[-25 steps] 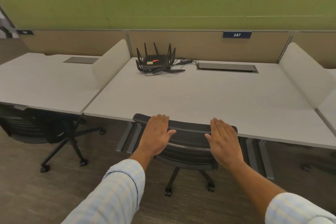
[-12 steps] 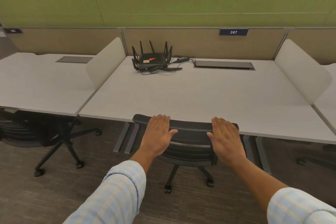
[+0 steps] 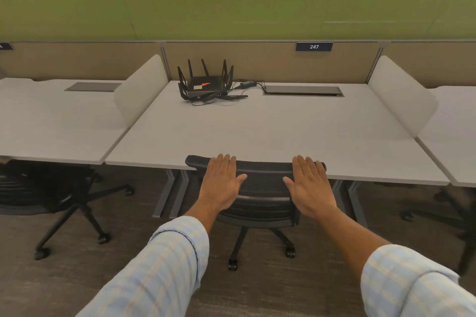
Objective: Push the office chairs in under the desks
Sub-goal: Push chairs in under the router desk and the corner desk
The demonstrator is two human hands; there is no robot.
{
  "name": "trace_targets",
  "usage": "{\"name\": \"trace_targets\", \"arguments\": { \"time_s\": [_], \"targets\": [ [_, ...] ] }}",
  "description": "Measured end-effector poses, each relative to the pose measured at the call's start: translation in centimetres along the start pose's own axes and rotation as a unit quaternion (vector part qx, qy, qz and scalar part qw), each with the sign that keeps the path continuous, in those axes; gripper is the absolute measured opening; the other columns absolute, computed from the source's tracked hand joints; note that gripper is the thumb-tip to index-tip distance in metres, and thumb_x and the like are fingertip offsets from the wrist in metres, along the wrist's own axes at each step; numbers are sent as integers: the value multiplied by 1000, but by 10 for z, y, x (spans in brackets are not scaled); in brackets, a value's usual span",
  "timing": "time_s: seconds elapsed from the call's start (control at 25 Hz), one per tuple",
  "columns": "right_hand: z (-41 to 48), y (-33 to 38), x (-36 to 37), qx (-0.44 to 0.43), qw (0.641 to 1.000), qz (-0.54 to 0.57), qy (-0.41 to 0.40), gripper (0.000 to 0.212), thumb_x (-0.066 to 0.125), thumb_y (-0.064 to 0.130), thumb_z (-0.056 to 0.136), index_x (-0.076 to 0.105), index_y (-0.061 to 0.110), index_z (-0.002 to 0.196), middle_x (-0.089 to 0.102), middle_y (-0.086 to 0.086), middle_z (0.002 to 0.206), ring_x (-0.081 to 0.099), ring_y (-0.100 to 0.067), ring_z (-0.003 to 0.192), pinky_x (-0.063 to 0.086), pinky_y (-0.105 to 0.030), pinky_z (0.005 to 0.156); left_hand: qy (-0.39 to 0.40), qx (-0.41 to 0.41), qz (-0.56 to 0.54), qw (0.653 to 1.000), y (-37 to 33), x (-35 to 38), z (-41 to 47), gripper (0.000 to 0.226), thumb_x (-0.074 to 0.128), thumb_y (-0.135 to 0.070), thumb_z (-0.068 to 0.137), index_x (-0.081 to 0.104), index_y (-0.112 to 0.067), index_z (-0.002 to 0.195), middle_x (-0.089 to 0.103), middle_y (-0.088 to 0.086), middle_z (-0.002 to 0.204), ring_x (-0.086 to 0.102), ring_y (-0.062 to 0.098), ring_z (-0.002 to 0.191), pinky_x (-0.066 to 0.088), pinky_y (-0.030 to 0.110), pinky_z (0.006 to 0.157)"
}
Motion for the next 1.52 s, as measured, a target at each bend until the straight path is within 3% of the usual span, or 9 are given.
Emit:
{"name": "trace_targets", "arguments": {
  "time_s": [0.32, 0.48, 0.84, 1.12, 1.32, 1.52],
  "targets": [
    [-50, 28, -9, 5, 1000, 3, 24, 87, 1, 69, 103, -12, 10, 166, -15, -10, 175, -22, -23, 157, -14, -42, 125, 26, 32, 16, 999, -14, -10, -53, 85, 19, -66, 107, 1, -8, 167, -3, 17, 177, -7, 31, 164, 0, 47, 134],
    [-82, 57, -16, -4, 1000, 9, 21, 84, 6, 67, 105, -13, 11, 166, -17, -11, 175, -23, -23, 157, -13, -43, 125, 42, 57, 34, 997, -10, -16, -103, 86, 19, -66, 107, -1, -7, 167, -4, 15, 177, -9, 29, 164, 0, 48, 134],
    [-155, 161, -21, -67, 997, 24, -7, 84, 13, 66, 108, -9, 10, 167, -15, -13, 175, -16, -28, 160, -9, -45, 128, 15, -9, 60, 998, 35, -32, -240, 90, 12, -69, 105, 4, -5, 167, 1, 18, 177, -5, 31, 164, 2, 49, 134],
    [-171, 259, -18, -124, 991, 45, -3, 85, 14, 67, 108, -6, 9, 167, -12, -14, 175, -15, -28, 160, -10, -44, 127, 15, -80, 79, 994, 109, -49, -317, 91, 15, -70, 105, 8, -3, 166, 6, 19, 176, -1, 32, 164, 4, 49, 134],
    [-168, 357, -6, -171, 984, 49, 2, 85, 13, 67, 108, -7, 9, 167, -13, -14, 174, -17, -27, 160, -11, -44, 127, 4, -122, 78, 989, 190, -55, -365, 95, 2, -72, 101, 6, -4, 166, 5, 19, 176, -2, 32, 164, 6, 50, 134],
    [-151, 472, 5, -176, 982, 75, 6, 87, 9, 69, 106, -6, 9, 167, -14, -13, 174, -17, -27, 159, -11, -44, 127, 8, -150, 77, 986, 298, -62, -408, 91, 17, -69, 105, 7, -4, 166, 5, 19, 176, -2, 32, 164, 0, 48, 134]
  ]
}}
Point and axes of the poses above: each hand's wrist, its own z-axis towards the middle knuckle, its own x-axis out of the palm, y = z × x, the point moved 2 cm from there along z, towards the middle knuckle
